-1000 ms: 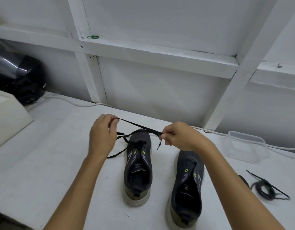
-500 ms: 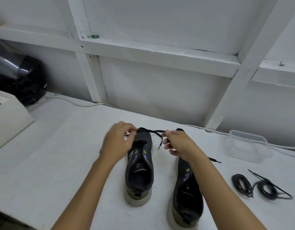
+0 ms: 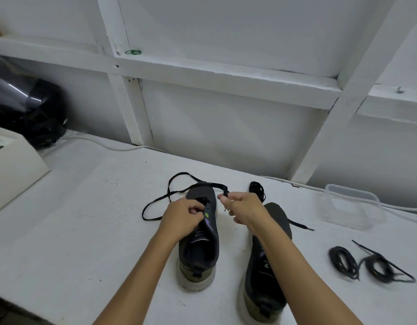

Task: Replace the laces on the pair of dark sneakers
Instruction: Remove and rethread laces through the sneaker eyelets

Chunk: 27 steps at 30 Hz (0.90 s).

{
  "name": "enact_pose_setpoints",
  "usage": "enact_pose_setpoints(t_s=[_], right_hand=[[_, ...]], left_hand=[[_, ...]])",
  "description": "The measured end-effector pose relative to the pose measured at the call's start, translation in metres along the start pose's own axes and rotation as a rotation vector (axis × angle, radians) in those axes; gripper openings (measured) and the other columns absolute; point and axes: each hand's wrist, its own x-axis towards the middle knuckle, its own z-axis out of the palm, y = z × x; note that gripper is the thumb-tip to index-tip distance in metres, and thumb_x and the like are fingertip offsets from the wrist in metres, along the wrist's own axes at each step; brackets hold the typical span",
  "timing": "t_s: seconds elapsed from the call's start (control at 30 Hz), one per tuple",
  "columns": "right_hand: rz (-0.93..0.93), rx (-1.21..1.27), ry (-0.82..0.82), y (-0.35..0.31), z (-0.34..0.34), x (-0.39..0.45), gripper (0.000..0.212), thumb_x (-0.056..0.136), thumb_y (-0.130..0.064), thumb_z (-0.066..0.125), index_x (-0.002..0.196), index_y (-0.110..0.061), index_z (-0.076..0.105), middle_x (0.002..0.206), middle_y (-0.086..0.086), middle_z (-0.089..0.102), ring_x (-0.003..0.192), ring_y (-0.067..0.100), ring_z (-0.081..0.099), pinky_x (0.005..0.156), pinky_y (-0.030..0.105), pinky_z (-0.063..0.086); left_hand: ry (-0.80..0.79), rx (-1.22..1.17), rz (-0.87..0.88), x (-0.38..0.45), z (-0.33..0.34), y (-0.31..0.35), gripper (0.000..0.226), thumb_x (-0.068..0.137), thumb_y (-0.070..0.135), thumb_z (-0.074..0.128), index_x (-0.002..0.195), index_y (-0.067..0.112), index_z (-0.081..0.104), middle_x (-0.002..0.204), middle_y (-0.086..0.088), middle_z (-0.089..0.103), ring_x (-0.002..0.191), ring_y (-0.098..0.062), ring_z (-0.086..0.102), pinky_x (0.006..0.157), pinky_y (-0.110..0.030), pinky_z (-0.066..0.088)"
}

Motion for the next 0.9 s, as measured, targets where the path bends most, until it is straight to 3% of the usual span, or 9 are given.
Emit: enact_pose_setpoints(t_s=[0.07,0.23,0.33,0.4,0.53,0.9], right_hand=[[-0.009,0.132,-0.025,0.001,0.005,0.001,0.014,0.094,-0.016,0.073,0.08,-0.02,0.076,0.07,-0.004,0.067,0.054,0.003,0.061,0.055,0.014,0.052],[-0.009,0.181,-0.053,0.004,0.015,-0.001,0.016,0.094,0.006,0.064,0.094,-0.008,0.072,0.092,0.012,0.076,0.075,0.011,0.075,0.067,0.02,0.059],[-0.049,0.051,0.008,0.01,0.02,-0.001,0.013,0.093,-0.001,0.067,0.092,-0.012,0.074,0.089,0.011,0.077,0.079,0.016,0.075,0.066,0.024,0.059],[-0.091,-0.057,0.043,0.012,0.023,0.0,0.015,0.093,-0.007,0.07,0.087,-0.02,0.074,0.087,0.005,0.077,0.084,0.02,0.075,0.075,0.032,0.063],[-0.128,-0.053,0.084,0.015,0.027,0.0,0.017,0.091,-0.009,0.073,0.083,-0.023,0.075,0.083,0.002,0.077,0.085,0.024,0.074,0.081,0.041,0.063],[-0.173,-0.021,0.213,0.015,0.037,0.003,0.012,0.089,-0.016,0.076,0.083,-0.027,0.076,0.077,-0.004,0.077,0.079,0.012,0.074,0.084,0.036,0.061]], left_hand=[[0.01,-0.048,0.008,-0.001,0.002,-0.002,0.019,0.086,0.023,0.072,0.101,0.031,0.078,0.077,0.009,0.068,0.073,-0.002,0.064,0.065,-0.008,0.045],[0.034,-0.082,0.021,-0.002,0.004,-0.007,0.018,0.086,0.027,0.075,0.103,0.033,0.078,0.076,0.009,0.068,0.073,0.001,0.063,0.063,-0.005,0.043],[0.044,-0.076,0.036,-0.002,0.006,-0.007,0.019,0.086,0.026,0.074,0.103,0.033,0.078,0.076,0.008,0.069,0.074,-0.003,0.064,0.065,-0.01,0.046],[0.049,-0.088,0.04,-0.002,0.006,-0.007,0.018,0.086,0.028,0.074,0.103,0.034,0.079,0.075,0.008,0.069,0.073,-0.003,0.064,0.065,-0.012,0.047],[0.071,-0.088,0.046,-0.001,0.007,-0.007,0.017,0.087,0.029,0.074,0.103,0.034,0.078,0.076,0.011,0.066,0.073,0.0,0.062,0.064,-0.007,0.043],[0.096,-0.125,0.054,-0.003,0.01,-0.008,0.017,0.089,0.029,0.074,0.105,0.032,0.079,0.077,0.011,0.065,0.072,0.005,0.061,0.064,-0.004,0.043]])
